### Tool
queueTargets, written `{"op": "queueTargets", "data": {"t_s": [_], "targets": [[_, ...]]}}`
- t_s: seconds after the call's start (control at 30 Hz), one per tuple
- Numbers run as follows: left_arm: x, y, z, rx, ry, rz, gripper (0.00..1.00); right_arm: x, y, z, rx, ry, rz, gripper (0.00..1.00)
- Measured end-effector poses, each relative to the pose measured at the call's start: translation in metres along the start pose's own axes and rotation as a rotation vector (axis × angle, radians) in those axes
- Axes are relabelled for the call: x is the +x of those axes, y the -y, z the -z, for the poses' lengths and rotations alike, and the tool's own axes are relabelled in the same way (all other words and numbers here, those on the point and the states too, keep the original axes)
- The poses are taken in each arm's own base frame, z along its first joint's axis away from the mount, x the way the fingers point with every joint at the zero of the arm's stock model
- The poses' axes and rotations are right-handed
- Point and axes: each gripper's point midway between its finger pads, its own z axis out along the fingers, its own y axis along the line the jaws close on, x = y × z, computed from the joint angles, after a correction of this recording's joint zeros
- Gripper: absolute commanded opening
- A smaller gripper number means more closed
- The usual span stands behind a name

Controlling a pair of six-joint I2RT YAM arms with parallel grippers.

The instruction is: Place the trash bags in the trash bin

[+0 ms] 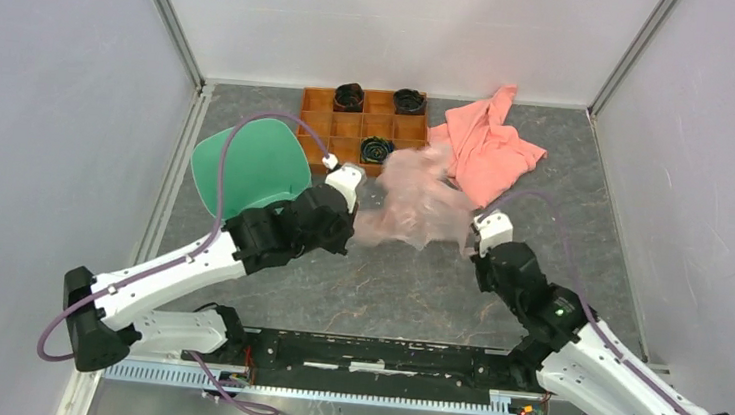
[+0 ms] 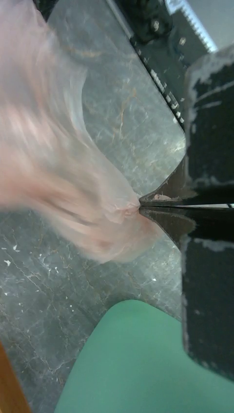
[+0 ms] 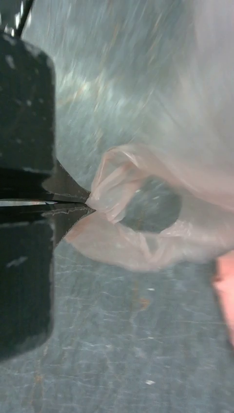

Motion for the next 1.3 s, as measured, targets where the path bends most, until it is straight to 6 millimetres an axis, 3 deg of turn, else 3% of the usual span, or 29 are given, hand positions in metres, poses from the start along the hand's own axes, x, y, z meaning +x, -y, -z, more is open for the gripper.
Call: {"op": "queueTargets", "data": {"t_s": [0.03,0.07,0.1,0.2,0.23,0.27,0.3,0.37,0.4,0.43,0.5,0.53,0.6,0.67,0.73,0.77,0.8,0.83,0.87,0.9,0.97,1.0,1.03,1.07,1.1,1.13,1.2,1.23,1.3], "targets": [[0.015,-0.005,0.003,-0.010,-0.061,-0.019,0.02,-0.002,-0.002,0.005,-0.021,-0.001,-0.008,0.00],[0.008,-0.002,0.010,0.000,-0.061,-0.019,0.02,-0.018,-0.004,0.012,-0.042,0.034,-0.027,0.01],[-0.016,0.006,0.021,0.028,-0.026,-0.007,0.02,-0.058,-0.006,0.028,-0.075,0.119,-0.057,0.01],[-0.144,0.050,0.078,0.185,0.239,0.052,0.02,-0.195,0.002,0.092,-0.132,0.418,-0.119,0.00],[-0.205,0.066,0.116,0.270,0.399,0.087,0.02,-0.248,0.008,0.125,-0.149,0.553,-0.142,0.01],[-0.246,0.076,0.152,0.343,0.522,0.107,0.02,-0.295,0.017,0.161,-0.161,0.688,-0.163,0.01],[-0.272,0.079,0.183,0.389,0.615,0.121,0.02,-0.324,0.025,0.191,-0.168,0.792,-0.179,0.01],[-0.303,0.078,0.231,0.454,0.748,0.137,0.02,-0.354,0.040,0.236,-0.167,0.941,-0.197,0.00],[-0.309,0.072,0.252,0.465,0.799,0.149,0.02,-0.355,0.048,0.252,-0.157,0.993,-0.205,0.01],[-0.307,0.068,0.256,0.460,0.807,0.155,0.02,-0.352,0.052,0.256,-0.145,1.012,-0.209,0.00],[-0.295,0.056,0.248,0.414,0.805,0.171,0.02,-0.332,0.060,0.251,-0.098,1.022,-0.230,0.00],[-0.281,0.053,0.226,0.375,0.762,0.165,0.02,-0.319,0.058,0.230,-0.078,0.991,-0.237,0.00],[-0.238,0.049,0.156,0.271,0.614,0.129,0.02,-0.281,0.037,0.166,-0.079,0.849,-0.234,0.00],[-0.170,0.040,0.073,0.146,0.399,0.071,0.02,-0.215,-0.002,0.071,-0.115,0.569,-0.183,0.00],[-0.080,0.020,-0.003,0.013,0.115,-0.017,0.02,-0.111,-0.034,-0.009,-0.146,0.206,-0.110,0.00],[-0.045,0.010,-0.022,-0.028,0.003,-0.052,0.02,-0.061,-0.038,-0.025,-0.142,0.050,-0.077,0.00],[-0.018,0.002,-0.030,-0.051,-0.094,-0.079,0.02,-0.016,-0.035,-0.025,-0.130,-0.089,-0.045,0.00],[-0.008,-0.002,-0.029,-0.054,-0.143,-0.092,0.02,-0.005,-0.031,-0.020,-0.119,-0.126,-0.035,0.01],[-0.015,-0.001,-0.022,-0.041,-0.149,-0.099,0.02,-0.015,-0.025,-0.011,-0.109,-0.107,-0.029,0.00],[-0.039,0.006,-0.012,-0.013,-0.111,-0.094,0.02,-0.044,-0.019,0.002,-0.105,-0.056,-0.026,0.01],[-0.130,0.038,0.024,0.109,0.079,-0.067,0.02,-0.146,-0.007,0.039,-0.108,0.163,-0.049,0.01],[-0.181,0.059,0.052,0.200,0.207,-0.053,0.02,-0.214,0.001,0.072,-0.116,0.326,-0.070,0.01],[-0.242,0.079,0.098,0.308,0.384,-0.036,0.02,-0.271,0.009,0.109,-0.129,0.477,-0.091,0.01],[-0.287,0.092,0.145,0.404,0.548,-0.031,0.02,-0.325,0.020,0.155,-0.146,0.659,-0.120,0.01],[-0.311,0.097,0.183,0.463,0.661,-0.026,0.02,-0.359,0.030,0.197,-0.158,0.815,-0.146,0.01],[-0.329,0.095,0.227,0.516,0.784,-0.022,0.02,-0.375,0.042,0.240,-0.169,0.956,-0.170,0.01],[-0.327,0.080,0.276,0.545,0.902,-0.015,0.02,-0.365,0.059,0.292,-0.176,1.119,-0.203,0.00],[-0.319,0.067,0.298,0.542,0.961,0.002,0.02,-0.353,0.065,0.305,-0.171,1.170,-0.221,0.01],[-0.300,0.049,0.304,0.513,0.995,0.029,0.02,-0.321,0.072,0.303,-0.152,1.211,-0.278,0.00]]}}
